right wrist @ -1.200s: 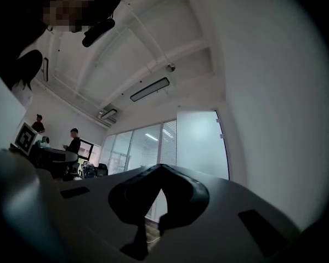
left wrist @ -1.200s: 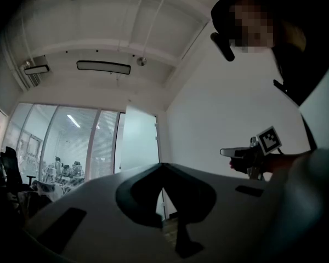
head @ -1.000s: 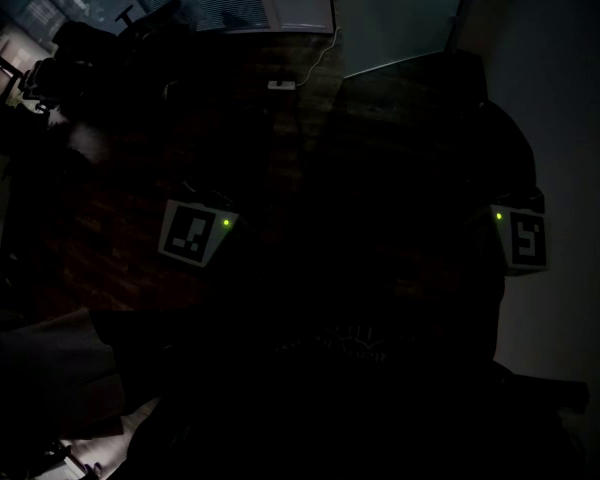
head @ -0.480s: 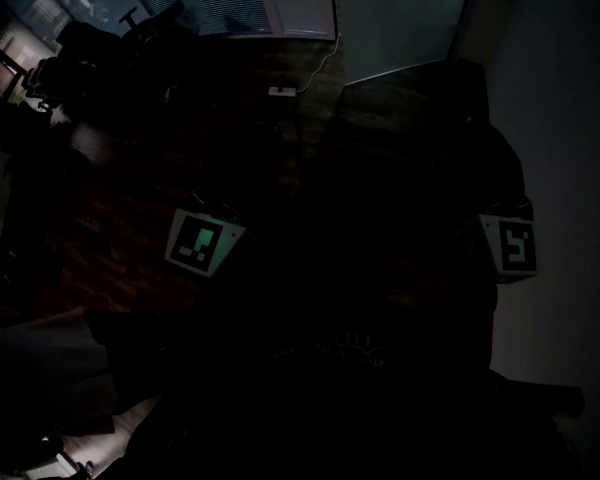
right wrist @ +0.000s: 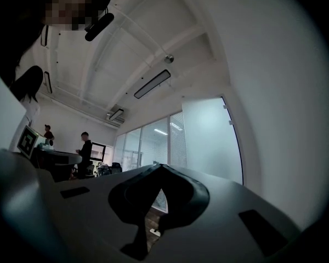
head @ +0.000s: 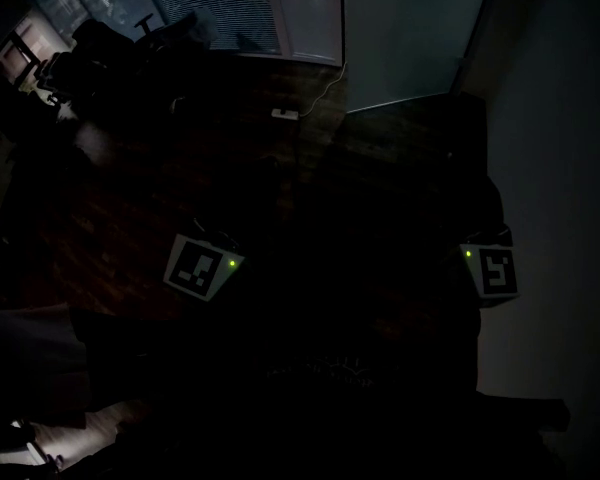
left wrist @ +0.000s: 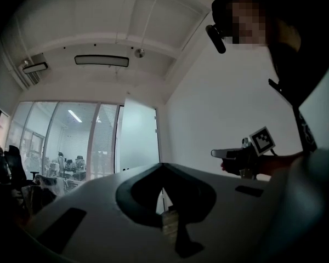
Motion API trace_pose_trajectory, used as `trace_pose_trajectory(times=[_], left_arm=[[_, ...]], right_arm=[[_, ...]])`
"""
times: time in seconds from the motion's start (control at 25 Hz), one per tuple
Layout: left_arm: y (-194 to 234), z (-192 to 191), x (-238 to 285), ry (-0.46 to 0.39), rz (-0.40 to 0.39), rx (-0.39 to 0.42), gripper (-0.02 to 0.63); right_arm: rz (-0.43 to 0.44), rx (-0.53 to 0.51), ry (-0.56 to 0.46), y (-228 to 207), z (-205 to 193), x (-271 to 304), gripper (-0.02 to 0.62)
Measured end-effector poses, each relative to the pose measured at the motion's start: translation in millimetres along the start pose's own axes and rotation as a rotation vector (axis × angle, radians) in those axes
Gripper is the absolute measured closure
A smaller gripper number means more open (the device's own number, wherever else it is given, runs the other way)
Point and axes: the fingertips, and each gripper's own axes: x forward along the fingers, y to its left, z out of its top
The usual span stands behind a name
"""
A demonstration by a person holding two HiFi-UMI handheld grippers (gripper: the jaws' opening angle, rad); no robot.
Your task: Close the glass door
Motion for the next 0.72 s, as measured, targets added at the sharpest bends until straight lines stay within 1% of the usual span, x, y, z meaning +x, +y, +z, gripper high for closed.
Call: trace_pose_trajectory(times=[0.16,0.28,0.52,0.72], left_arm=[[5.5,-6.4,2.2,0.006,0.03,-0.016,0.604],[11.1,-4.3,12.7,0.002,0.035,-0.025,0.604],[33.6,-7.1,43.7,0.003,0.026,-0.018,0.604],[60.3,-16.0,80.2,-0.023,0.001,-0.035,0.604]], right_arm=[[0.02,0.002,0.008,-2.5,-6.0,6.8,0.594],[0.024,0.011,0.013,-10.3,-8.0,17.3,0.594],[0.025,0.012,0.039,-21.8,-21.0,49.8,0.594],[0.026,-0.005,0.045,-28.1,-29.3,87.1,0.594]])
